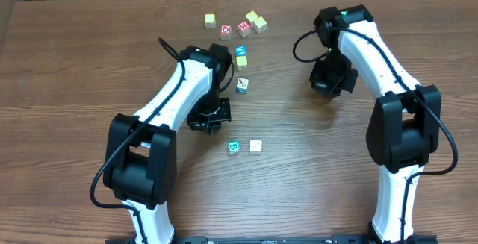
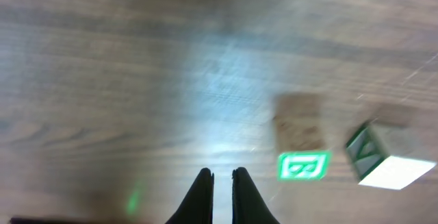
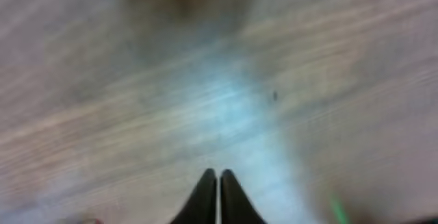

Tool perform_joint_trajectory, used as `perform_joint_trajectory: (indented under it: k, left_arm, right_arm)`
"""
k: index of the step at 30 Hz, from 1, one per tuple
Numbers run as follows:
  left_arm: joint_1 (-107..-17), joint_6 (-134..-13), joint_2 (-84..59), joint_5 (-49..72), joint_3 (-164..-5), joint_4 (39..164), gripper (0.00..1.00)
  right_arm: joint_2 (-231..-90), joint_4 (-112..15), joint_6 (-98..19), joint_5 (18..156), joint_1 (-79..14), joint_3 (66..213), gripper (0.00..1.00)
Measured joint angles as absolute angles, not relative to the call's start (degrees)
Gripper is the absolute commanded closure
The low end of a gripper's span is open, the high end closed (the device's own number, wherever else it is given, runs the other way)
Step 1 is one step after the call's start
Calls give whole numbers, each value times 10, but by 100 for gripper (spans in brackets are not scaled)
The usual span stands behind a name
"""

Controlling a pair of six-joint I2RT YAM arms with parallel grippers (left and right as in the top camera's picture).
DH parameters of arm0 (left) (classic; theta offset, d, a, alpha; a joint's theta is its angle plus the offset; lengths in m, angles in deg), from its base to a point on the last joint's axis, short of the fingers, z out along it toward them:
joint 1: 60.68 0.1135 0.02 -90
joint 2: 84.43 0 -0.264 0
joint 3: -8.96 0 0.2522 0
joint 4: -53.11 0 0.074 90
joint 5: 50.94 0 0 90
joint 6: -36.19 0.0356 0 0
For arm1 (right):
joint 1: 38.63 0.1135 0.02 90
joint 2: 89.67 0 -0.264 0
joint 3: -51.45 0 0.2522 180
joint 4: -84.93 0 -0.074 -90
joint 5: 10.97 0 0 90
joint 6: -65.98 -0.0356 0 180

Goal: Flip 4 blocks

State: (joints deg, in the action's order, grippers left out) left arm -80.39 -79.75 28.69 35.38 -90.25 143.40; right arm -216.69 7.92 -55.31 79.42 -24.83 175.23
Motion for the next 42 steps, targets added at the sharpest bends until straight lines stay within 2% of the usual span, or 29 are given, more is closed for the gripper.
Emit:
perform_joint_trajectory:
  k: [5,14,21,28,34,42]
  left_arm:
    - [-807,-773,287,343,-897,1453,96]
    - [-815,-761,284,325,-804,1357,96]
    - [-800,-761,282,315,-776,1325,95]
    - [-778,-763,137,305,-687,1241,96]
    - [-776,-790,-38,311,-585,1183,96]
    - [-776,-803,-25,311,-546,1144,96]
  right_arm:
    - [-2167,98,-545,806,-211,1731,96]
    - [-2167,24,-540,846,-103,1631,96]
    - [-2137,9,-540,863,-91,1624,96]
    - [-1964,0,-542,857,-93,1618,96]
    - [-1865,-90,-584,833,-93,1526,96]
    - [-1887,-198,-613,826,-93,1369,96]
